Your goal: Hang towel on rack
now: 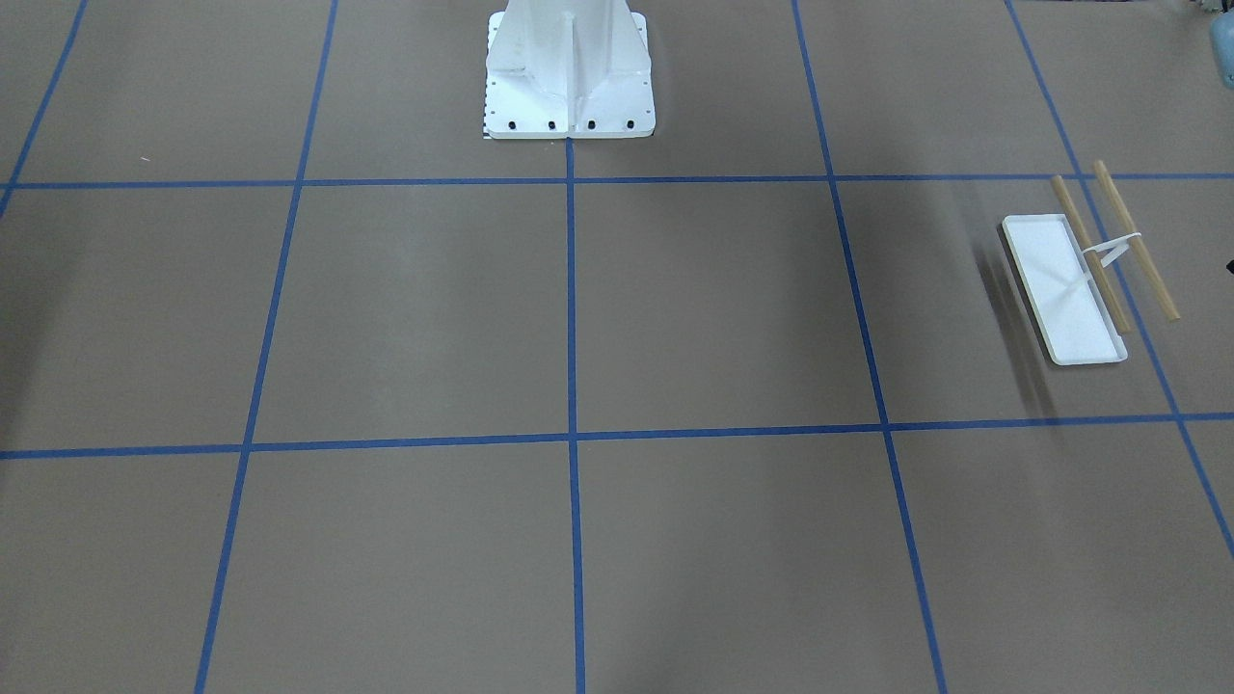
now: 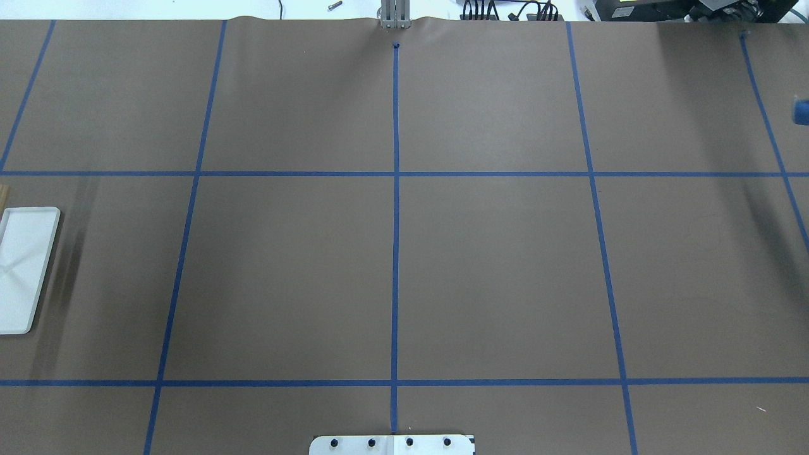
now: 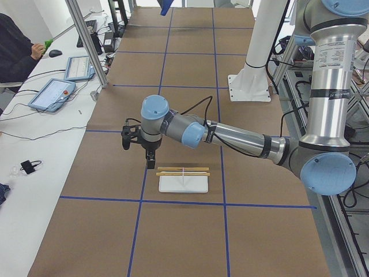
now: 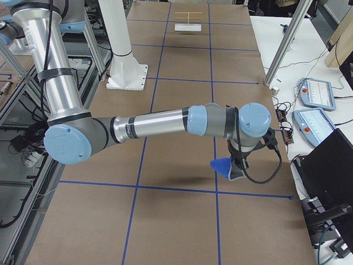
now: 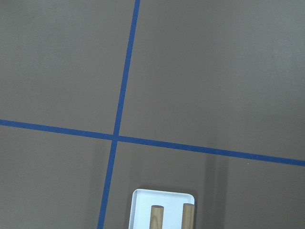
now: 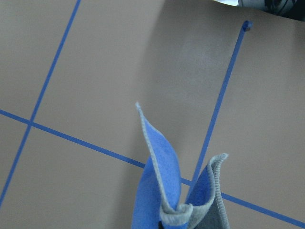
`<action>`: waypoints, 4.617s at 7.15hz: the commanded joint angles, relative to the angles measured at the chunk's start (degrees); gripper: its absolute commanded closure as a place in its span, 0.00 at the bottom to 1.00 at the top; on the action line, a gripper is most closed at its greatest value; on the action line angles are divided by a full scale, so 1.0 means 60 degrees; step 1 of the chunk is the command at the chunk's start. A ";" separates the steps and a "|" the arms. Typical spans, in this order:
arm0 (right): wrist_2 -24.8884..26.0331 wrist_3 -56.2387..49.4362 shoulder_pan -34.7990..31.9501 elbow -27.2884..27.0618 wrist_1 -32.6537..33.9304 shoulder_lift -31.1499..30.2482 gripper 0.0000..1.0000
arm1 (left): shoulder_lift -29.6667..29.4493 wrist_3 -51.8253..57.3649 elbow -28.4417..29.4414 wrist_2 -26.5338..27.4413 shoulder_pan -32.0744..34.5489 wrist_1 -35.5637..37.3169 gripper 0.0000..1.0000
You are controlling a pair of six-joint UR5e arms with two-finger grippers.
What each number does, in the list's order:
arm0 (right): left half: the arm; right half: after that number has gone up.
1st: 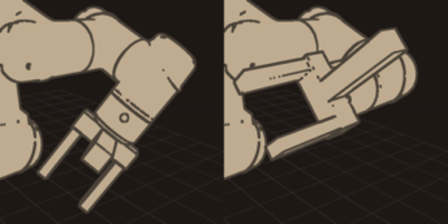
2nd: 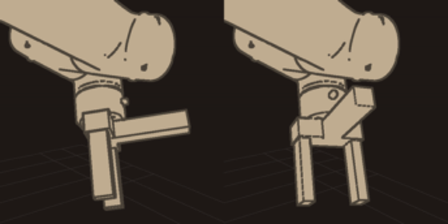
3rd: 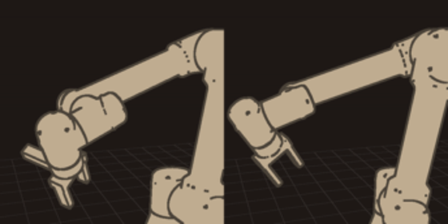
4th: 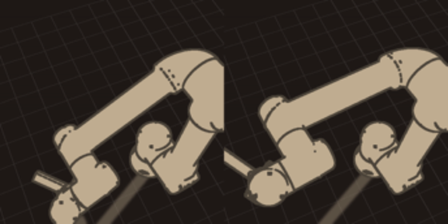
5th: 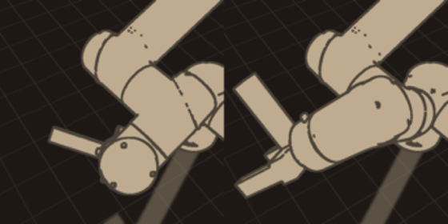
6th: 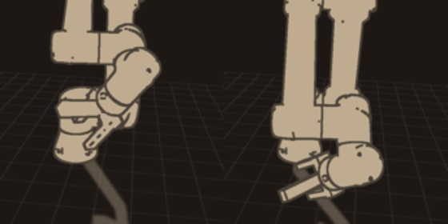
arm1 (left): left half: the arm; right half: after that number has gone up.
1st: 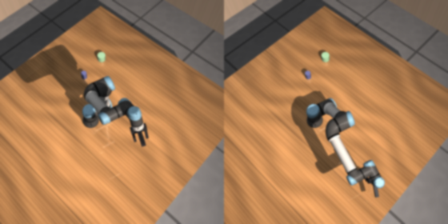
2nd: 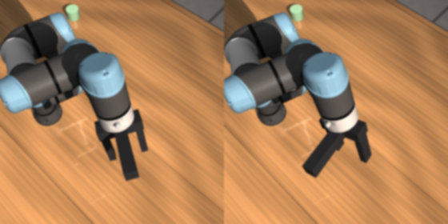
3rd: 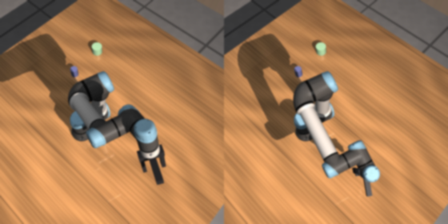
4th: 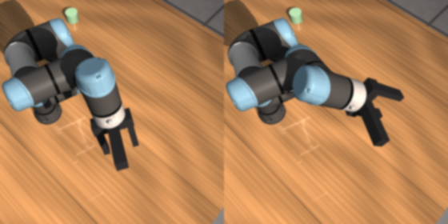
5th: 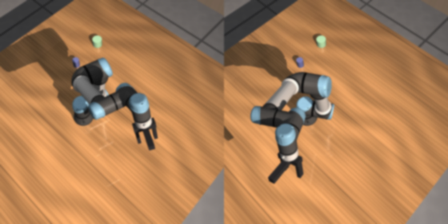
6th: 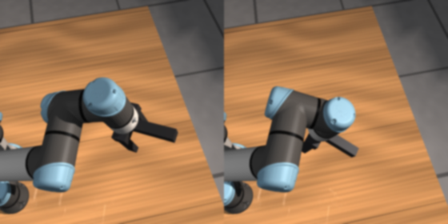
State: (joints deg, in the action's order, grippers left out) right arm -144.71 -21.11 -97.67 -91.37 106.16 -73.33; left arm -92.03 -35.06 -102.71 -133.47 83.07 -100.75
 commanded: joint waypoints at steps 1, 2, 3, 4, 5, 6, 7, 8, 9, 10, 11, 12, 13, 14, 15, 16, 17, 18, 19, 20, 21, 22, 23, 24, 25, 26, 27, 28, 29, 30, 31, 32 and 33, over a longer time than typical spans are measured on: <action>0.0092 0.2989 0.1430 -0.2835 0.0222 0.0076 1.00 | -0.1281 -0.1387 0.0097 -0.0474 -0.0395 0.0846 0.01; 0.0733 0.4368 0.2440 -0.3922 0.0207 0.0223 1.00 | -0.2144 -0.1799 0.0024 -0.0519 -0.0586 0.1970 0.02; 0.1377 0.5600 0.3538 -0.4831 0.0207 0.0297 1.00 | -0.2950 -0.2354 0.0067 -0.0838 -0.0820 0.2735 0.01; 0.2297 0.7193 0.4709 -0.5522 0.0163 0.0587 1.00 | -0.3553 -0.3361 0.0111 -0.1131 -0.1185 0.2801 0.02; 0.3321 0.8834 0.5983 -0.6109 0.0090 0.0779 1.00 | -0.4211 -0.4328 0.0141 -0.1163 -0.1856 0.2831 0.02; 0.4173 0.9561 0.7010 -0.6304 0.0090 0.1288 1.00 | -0.4479 -0.4874 0.0068 -0.1294 -0.2283 0.2816 0.02; 0.4732 0.9582 0.7905 -0.6509 0.0090 0.1569 1.00 | -0.4801 -0.5343 0.0068 -0.1818 -0.2563 0.2787 0.02; 0.4782 0.9568 0.8291 -0.6496 0.0075 0.2021 1.00 | -0.5195 -0.6102 0.0039 -0.2040 -0.2943 0.2685 0.02; 0.5043 0.9568 0.8701 -0.6481 -0.0114 0.2403 1.00 | -0.5692 -0.7183 0.0053 -0.2043 -0.3628 0.2380 0.02; 0.5626 0.9568 0.9198 -0.6481 -0.0551 0.2494 1.00 | -0.5842 -0.8122 0.0111 -0.2014 -0.4128 0.1550 0.02; 0.5907 0.9568 0.9682 -0.6467 -0.0961 0.2509 1.00 | -0.5858 -0.8697 0.0141 -0.1999 -0.4554 0.0802 0.02; 0.6693 0.9582 1.0397 -0.6423 -0.1531 0.2553 1.00 | -0.6250 -0.9109 0.0257 -0.1984 -0.5051 0.0635 0.02; 0.7499 0.9597 1.1115 -0.6263 -0.1580 0.2756 1.00 | -0.6617 -0.9707 0.0302 -0.1911 -0.5636 0.0590 0.02; 0.7971 0.9612 1.1499 -0.6117 -0.1580 0.2932 1.00 | -0.6896 -1.0366 0.0462 -0.1708 -0.6048 0.0213 0.02; 0.8004 0.9626 1.1518 -0.6130 -0.1580 0.2992 1.00 | -0.7261 -1.0967 0.1101 -0.1706 -0.6125 -0.0386 0.02; 0.8019 0.9626 1.1532 -0.6130 -0.1580 0.2978 1.00 | -0.7497 -1.1408 0.1586 -0.1706 -0.6154 -0.0957 0.02; 0.8019 0.9626 1.1532 -0.6144 -0.1595 0.2978 1.00 | -0.7557 -1.1543 0.1765 -0.1691 -0.6140 -0.1166 0.02; 0.8034 0.9626 1.1532 -0.6130 -0.1595 0.2978 1.00 | -0.7572 -1.1632 0.1752 -0.1691 -0.6140 -0.1183 0.09; 0.8034 0.9626 1.1518 -0.6130 -0.1595 0.2993 1.00 | -0.7616 -1.1734 0.1723 -0.1706 -0.6155 -0.1241 0.26; 0.8092 0.9626 1.1518 -0.6130 -0.1595 0.2978 1.00 | -0.7616 -1.1749 0.1708 -0.1706 -0.6155 -0.1270 0.36; 0.8180 0.9626 1.1518 -0.6115 -0.1595 0.2978 1.00 | -0.7602 -1.1764 0.1679 -0.1706 -0.6155 -0.1256 0.36; 0.8195 0.9626 1.1503 -0.6115 -0.1609 0.2949 1.00 | -0.7587 -1.1779 0.1679 -0.1720 -0.6155 -0.1242 0.36; 0.8253 0.9626 1.1503 -0.6115 -0.1610 0.2949 1.00 | -0.7544 -1.1764 0.1679 -0.1735 -0.6169 -0.1241 0.36; 0.8341 0.9626 1.1503 -0.6086 -0.1610 0.2934 1.00 | -0.7543 -1.1764 0.1679 -0.1720 -0.6213 -0.1227 0.36; 0.8429 0.9626 1.1460 -0.6028 -0.1624 0.2934 1.00 | -0.7543 -1.1779 0.1664 -0.1735 -0.6242 -0.1198 0.36; 0.8429 0.9626 1.1401 -0.6027 -0.1624 0.2934 1.00 | -0.7572 -1.2156 0.1664 -0.1720 -0.6315 -0.1241 0.36; 0.8444 0.9626 1.1328 -0.5969 -0.1639 0.2934 1.00 | -0.7602 -1.2261 0.1635 -0.1720 -0.6330 -0.1241 0.36; 0.8444 0.9655 1.1327 -0.5824 -0.1639 0.2978 1.00 | -0.7631 -1.2378 0.1621 -0.1720 -0.6403 -0.1241 0.36; 0.8473 0.9786 1.1327 -0.5764 -0.1798 0.2978 1.00 | -0.7631 -1.2394 0.1620 -0.1720 -0.6433 -0.1241 0.36; 0.8488 0.9802 1.1327 -0.5735 -0.1844 0.2978 1.00 | -0.7646 -1.2394 0.1620 -0.1720 -0.6433 -0.1241 0.36; 0.8488 0.9802 1.1327 -0.5749 -0.1844 0.2978 1.00 | -0.7617 -1.2380 0.1620 -0.1720 -0.6433 -0.1241 0.36; 0.8488 0.9788 1.1327 -0.5749 -0.1844 0.2920 1.00 | -0.7645 -1.2394 0.1562 -0.1720 -0.6419 -0.1241 0.36; 0.8459 0.9759 1.1226 -0.5850 -0.1844 0.2876 1.00 | -0.7588 -1.2322 0.1562 -0.1706 -0.6389 -0.1241 0.36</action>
State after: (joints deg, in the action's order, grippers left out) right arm -93.82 37.60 -29.88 -126.00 95.12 -55.75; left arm -137.76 -109.30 -93.22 -143.77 44.58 -108.19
